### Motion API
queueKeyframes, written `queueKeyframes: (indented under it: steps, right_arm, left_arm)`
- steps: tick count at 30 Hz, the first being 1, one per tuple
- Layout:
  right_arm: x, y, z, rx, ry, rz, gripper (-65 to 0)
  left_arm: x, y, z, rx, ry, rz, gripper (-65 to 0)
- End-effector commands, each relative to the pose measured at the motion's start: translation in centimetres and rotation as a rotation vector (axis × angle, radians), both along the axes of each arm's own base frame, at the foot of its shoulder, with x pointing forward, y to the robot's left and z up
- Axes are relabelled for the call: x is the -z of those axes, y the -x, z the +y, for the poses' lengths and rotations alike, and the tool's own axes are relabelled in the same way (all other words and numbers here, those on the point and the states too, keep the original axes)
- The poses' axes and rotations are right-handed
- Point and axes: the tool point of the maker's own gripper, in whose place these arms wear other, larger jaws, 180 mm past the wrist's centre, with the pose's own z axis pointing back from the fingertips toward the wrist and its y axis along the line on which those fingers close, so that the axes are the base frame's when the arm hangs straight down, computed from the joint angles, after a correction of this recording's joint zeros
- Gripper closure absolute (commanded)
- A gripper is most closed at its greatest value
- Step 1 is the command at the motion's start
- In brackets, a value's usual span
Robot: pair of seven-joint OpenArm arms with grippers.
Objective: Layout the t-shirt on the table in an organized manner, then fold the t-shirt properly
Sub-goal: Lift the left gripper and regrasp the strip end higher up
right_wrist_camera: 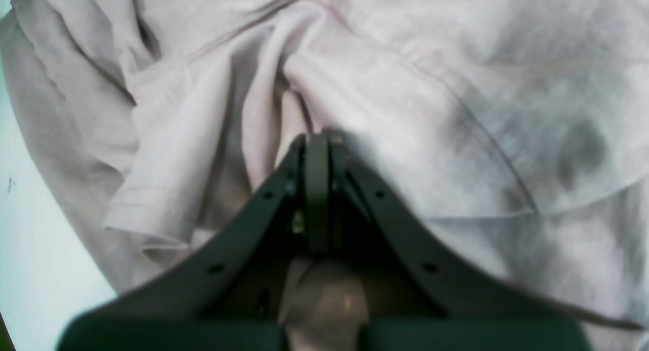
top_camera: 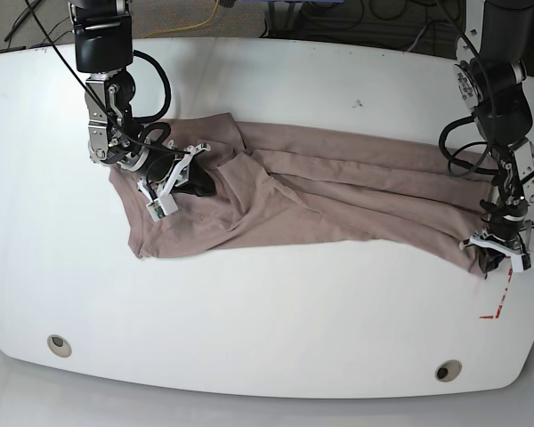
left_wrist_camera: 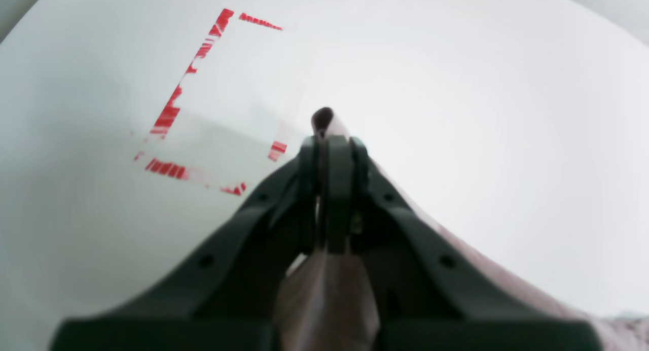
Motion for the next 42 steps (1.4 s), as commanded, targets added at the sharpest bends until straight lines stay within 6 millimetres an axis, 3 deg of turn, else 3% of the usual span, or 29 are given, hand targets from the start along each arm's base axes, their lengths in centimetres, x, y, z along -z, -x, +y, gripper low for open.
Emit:
queueKeyframes:
  steps: [1, 18, 22, 29, 37, 42]
  right_arm:
    - [3.3, 2.6, -2.0, -0.044, 0.167, 0.137, 0.0]
    - [3.3, 2.6, -2.0, -0.044, 0.167, 0.137, 0.0]
    - [3.3, 2.7, -2.0, -0.043, 0.167, 0.139, 0.0]
    - [3.3, 2.7, -2.0, -0.044, 0.167, 0.14, 0.0]
    - [3.3, 2.7, -2.0, -0.044, 0.167, 0.14, 0.0]
    - [3.3, 2.7, -2.0, -0.044, 0.167, 0.14, 0.0]
  left_arm:
    - [-2.3, -1.1, 0.8, -0.006, -0.017, -0.061, 0.0]
    - [-2.1, -0.4, 0.9, -0.002, -0.026, -0.059, 0.0]
    - [-3.5, 0.0, 1.1, 0.011, -0.075, -0.094, 0.0]
    - [-5.3, 2.3, 0.8, 0.034, -0.124, -0.159, 0.0]
    - [-5.0, 4.9, 0.2, 0.065, -0.138, -0.119, 0.0]
    - [-4.5, 6.9, 1.7, 0.038, -0.161, -0.096, 0.0]
